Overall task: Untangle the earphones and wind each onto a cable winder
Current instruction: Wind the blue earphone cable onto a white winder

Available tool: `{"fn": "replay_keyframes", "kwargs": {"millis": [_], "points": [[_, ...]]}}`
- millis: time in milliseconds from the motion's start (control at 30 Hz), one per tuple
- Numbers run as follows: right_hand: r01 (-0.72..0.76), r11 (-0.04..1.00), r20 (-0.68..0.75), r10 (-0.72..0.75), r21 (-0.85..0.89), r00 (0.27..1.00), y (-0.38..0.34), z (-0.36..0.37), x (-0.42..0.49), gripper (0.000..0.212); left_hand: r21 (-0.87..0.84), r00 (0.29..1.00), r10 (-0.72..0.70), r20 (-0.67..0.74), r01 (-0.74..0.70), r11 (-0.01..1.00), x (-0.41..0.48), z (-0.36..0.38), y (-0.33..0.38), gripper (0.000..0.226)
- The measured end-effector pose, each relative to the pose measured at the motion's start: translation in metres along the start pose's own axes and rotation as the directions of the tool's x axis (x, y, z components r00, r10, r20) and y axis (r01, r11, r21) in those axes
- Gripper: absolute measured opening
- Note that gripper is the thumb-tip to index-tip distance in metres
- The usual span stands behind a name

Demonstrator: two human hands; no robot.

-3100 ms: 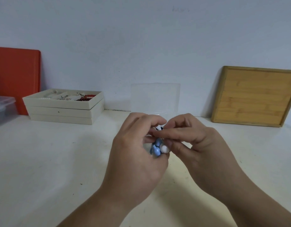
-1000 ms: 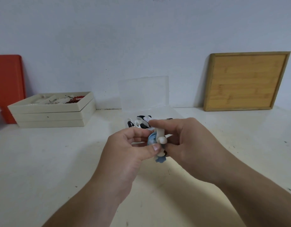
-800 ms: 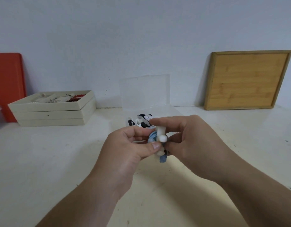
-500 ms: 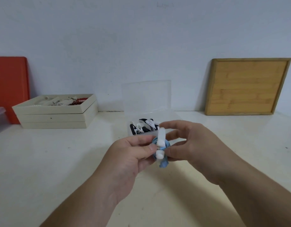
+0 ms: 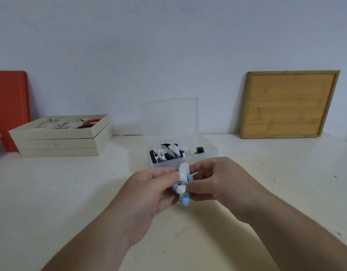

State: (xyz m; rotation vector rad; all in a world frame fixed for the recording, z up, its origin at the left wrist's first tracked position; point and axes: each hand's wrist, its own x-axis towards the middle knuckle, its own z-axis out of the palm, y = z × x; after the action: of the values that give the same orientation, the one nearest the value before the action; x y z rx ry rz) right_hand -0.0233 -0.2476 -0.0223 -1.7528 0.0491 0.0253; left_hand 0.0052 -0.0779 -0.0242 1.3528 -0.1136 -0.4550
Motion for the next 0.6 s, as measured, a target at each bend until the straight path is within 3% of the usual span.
{"fn": "replay_keyframes", "kwargs": {"millis": [133,200,267,333,400,500,600], "points": [[0.028,1.000,0.059,-0.027,-0.013,0.998,-0.004,-0.001,-0.002,0.014,0.092,0.995,0.097,-0.011,-0.095,0.991,-0.004,0.001,0.002,0.024],[0.092,0.995,-0.102,-0.095,-0.035,0.990,-0.006,-0.008,0.001,0.012,0.044,0.990,0.122,-0.066,-0.119,0.992,-0.004,0.001,0.010,0.027],[0.143,0.955,-0.350,-0.231,-0.261,0.908,-0.002,-0.023,0.008,0.022,0.068,0.976,0.173,-0.132,-0.165,0.984,0.003,0.002,0.021,0.033],[0.099,0.844,-0.350,-0.322,-0.527,0.880,0.003,-0.034,0.012,0.044,0.160,0.960,0.227,-0.163,-0.201,0.966,0.015,0.005,0.034,0.041],[0.065,0.793,-0.280,-0.289,-0.606,0.915,0.012,-0.038,0.017,0.057,0.283,0.952,0.261,-0.162,-0.209,0.936,0.031,0.015,0.045,0.043],[0.076,0.774,-0.262,-0.303,-0.629,0.916,0.017,-0.035,0.019,0.054,0.528,0.946,0.301,-0.119,-0.196,0.826,0.061,0.033,0.056,0.040],[0.083,0.782,-0.284,-0.321,-0.618,0.904,0.013,-0.034,0.018,0.049,0.785,0.932,0.358,-0.058,-0.179,0.593,0.085,0.050,0.058,0.037]]}}
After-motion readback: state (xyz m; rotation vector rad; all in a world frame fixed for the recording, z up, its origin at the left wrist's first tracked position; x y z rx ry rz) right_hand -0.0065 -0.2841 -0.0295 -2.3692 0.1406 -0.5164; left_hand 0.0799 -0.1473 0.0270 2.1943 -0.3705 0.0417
